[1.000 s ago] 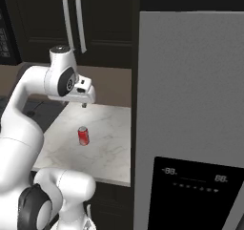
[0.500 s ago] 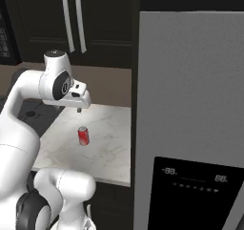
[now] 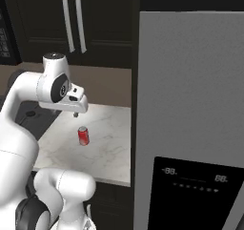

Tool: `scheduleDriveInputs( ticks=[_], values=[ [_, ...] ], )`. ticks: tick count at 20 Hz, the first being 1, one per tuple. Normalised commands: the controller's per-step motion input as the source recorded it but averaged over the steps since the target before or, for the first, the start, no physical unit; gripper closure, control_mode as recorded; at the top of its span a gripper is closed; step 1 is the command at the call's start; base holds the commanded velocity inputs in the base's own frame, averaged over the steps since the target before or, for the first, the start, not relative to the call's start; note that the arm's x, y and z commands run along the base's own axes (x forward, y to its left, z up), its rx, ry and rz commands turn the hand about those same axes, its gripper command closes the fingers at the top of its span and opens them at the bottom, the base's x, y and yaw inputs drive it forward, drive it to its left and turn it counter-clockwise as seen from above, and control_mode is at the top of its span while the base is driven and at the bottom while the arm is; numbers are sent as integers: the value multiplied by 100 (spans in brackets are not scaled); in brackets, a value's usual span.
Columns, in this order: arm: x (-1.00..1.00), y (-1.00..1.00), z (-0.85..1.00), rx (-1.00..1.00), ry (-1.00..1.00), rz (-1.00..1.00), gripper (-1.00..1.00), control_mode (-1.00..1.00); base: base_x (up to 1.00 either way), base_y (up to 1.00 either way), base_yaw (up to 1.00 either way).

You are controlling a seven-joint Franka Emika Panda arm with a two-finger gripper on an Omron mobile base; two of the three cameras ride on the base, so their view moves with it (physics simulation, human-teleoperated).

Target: Four empty soda cans are scattered around the kitchen. Gather all the cans and cluster them next to the stove for recycling.

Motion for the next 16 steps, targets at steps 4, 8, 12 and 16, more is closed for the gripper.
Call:
scheduleDriveInputs(
  ticks=[4, 8, 12, 16],
  values=[
    [-3, 1, -2, -4, 1, 0, -100, -100, 0, 0, 0],
    [0, 0, 0, 0, 0, 0, -100, 100, -22, 3, 3],
    [0, 0, 0, 0, 0, 0, -100, 100, -46, 12, 6],
    [0, 0, 0, 0, 0, 0, -100, 100, -41, 17, 0]
  ],
)
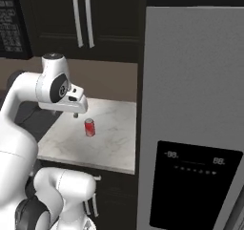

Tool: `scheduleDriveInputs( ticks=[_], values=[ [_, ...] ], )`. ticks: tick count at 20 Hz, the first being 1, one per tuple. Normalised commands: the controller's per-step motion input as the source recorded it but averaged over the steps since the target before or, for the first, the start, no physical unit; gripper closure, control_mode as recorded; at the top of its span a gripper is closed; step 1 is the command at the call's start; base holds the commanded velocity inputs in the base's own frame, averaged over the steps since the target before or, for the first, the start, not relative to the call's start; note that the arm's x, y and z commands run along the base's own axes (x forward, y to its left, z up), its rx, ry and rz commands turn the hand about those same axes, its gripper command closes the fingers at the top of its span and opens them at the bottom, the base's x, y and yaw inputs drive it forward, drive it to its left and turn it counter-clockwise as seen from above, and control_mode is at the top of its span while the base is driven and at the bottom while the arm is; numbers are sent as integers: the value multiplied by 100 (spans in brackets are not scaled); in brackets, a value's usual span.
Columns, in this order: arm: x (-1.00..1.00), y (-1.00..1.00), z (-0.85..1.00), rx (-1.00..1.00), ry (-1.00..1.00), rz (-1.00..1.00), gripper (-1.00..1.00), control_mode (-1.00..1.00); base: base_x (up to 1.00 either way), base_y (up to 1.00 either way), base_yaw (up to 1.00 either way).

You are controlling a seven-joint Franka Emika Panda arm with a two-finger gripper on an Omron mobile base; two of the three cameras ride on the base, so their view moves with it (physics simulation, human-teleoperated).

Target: Four empty soda cans are scattered around the kitchen. Gather all the cans and cluster them next to the stove for recycling.

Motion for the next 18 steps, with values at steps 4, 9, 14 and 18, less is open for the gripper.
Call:
scheduleDriveInputs(
  ticks=[4, 9, 14, 18],
  values=[
    [0, 0, 0, 0, 0, 0, -100, 100, -25, 31, 0],
    [0, 0, 0, 0, 0, 0, -100, 100, 0, 59, -2],
    [0, 0, 0, 0, 0, 0, -100, 100, 0, 62, -6],
    [0, 0, 0, 0, 0, 0, -100, 100, 2, 62, -9]
  ],
)
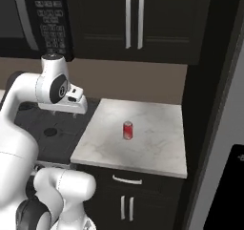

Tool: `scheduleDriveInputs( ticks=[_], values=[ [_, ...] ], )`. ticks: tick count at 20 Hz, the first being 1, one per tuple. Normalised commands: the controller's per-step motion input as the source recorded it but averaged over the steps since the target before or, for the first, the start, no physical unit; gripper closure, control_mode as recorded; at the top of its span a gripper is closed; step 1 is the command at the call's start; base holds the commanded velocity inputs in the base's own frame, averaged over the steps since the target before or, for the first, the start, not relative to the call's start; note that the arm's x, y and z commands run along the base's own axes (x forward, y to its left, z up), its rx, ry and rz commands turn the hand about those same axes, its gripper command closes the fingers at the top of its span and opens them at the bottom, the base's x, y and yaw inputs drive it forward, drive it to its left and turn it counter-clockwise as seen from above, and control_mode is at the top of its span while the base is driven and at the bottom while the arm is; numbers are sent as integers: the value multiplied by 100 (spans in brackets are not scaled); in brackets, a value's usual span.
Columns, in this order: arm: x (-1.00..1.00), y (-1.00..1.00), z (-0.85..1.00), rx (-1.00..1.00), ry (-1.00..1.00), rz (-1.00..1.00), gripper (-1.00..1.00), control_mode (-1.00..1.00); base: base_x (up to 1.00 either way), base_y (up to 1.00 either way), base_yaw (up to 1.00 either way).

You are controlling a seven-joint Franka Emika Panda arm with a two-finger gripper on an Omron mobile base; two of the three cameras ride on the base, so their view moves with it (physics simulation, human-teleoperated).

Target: Four empty soda cans are scattered around the kitchen. Gather all the cans and cluster them next to the stove for recycling.

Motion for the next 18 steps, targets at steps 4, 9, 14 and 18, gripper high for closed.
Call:
scheduleDriveInputs(
  ticks=[4, 9, 14, 18],
  values=[
    [0, 0, 0, 0, 0, 0, -100, 100, 3, 62, -11],
    [0, 0, 0, 0, 0, 0, -100, 100, 3, 64, -12],
    [0, 0, 0, 0, 0, 0, -100, 100, -3, 68, -1],
    [0, 0, 0, 0, 0, 0, -100, 100, -12, 68, 0]
  ],
)
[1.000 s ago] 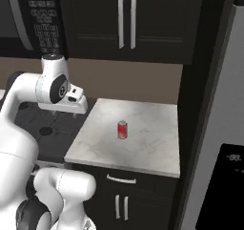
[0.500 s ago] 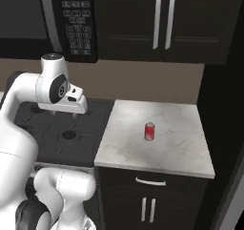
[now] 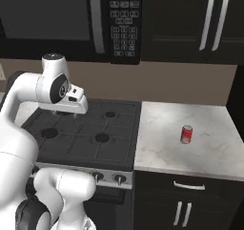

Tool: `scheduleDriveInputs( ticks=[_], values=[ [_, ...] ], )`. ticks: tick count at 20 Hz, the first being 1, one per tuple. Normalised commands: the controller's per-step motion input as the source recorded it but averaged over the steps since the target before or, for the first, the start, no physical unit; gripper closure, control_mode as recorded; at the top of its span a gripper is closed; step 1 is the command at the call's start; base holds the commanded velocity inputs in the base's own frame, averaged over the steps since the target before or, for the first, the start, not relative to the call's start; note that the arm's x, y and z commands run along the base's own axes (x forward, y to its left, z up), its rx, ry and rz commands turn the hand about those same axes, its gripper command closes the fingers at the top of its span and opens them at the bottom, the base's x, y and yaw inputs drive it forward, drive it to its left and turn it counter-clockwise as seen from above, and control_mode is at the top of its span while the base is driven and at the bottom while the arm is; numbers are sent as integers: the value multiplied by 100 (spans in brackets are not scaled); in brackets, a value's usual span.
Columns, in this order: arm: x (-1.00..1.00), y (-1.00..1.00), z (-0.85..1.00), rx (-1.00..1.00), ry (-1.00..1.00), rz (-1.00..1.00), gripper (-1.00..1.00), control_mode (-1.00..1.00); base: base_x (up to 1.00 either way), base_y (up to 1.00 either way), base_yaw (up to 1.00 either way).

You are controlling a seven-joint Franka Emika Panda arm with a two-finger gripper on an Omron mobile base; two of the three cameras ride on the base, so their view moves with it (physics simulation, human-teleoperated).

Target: Four empty soda cans are scattered around the kitchen. Gather all the cans and cluster them next to the stove for recycling.

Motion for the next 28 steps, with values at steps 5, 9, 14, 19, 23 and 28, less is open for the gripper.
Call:
scheduleDriveInputs(
  ticks=[5, 9, 14, 19, 23, 28],
  values=[
    [0, 0, 0, 0, 0, 0, -100, 100, -10, 69, 0],
    [0, 0, 0, 0, 0, 0, -100, 100, -3, 69, 0],
    [0, 0, 0, 0, 0, 0, -100, 100, 0, 70, 0],
    [0, 0, 0, 0, 0, 0, -100, 100, 0, 70, 0],
    [0, 0, 0, 0, 0, 0, -100, 100, -1, 70, 0],
    [0, 0, 0, 0, 0, 0, -100, 100, 0, 69, 0]
  ],
)
